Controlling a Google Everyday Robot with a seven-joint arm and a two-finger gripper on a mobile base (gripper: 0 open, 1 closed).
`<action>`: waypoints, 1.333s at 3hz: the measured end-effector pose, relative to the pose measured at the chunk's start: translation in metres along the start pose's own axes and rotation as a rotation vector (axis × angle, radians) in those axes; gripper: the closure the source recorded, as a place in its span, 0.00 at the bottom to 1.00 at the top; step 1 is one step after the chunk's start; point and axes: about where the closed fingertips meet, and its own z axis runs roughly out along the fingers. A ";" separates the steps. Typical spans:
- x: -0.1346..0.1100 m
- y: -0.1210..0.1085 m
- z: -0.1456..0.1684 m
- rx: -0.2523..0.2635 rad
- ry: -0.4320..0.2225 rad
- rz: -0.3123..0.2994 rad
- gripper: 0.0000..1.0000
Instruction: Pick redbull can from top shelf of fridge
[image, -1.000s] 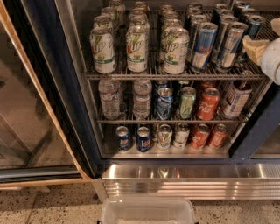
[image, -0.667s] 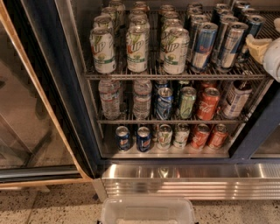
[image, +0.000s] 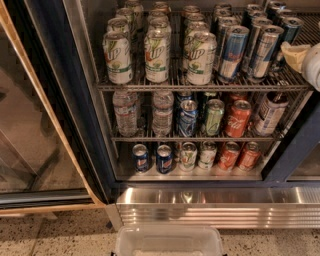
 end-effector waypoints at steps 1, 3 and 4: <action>0.000 0.003 0.006 -0.011 0.001 0.010 0.51; -0.001 0.003 0.006 -0.011 0.000 0.010 0.56; 0.000 -0.001 0.012 -0.004 0.001 0.005 0.70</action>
Offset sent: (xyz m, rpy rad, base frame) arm 0.0053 0.0013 -0.0012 0.0088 0.0050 0.0066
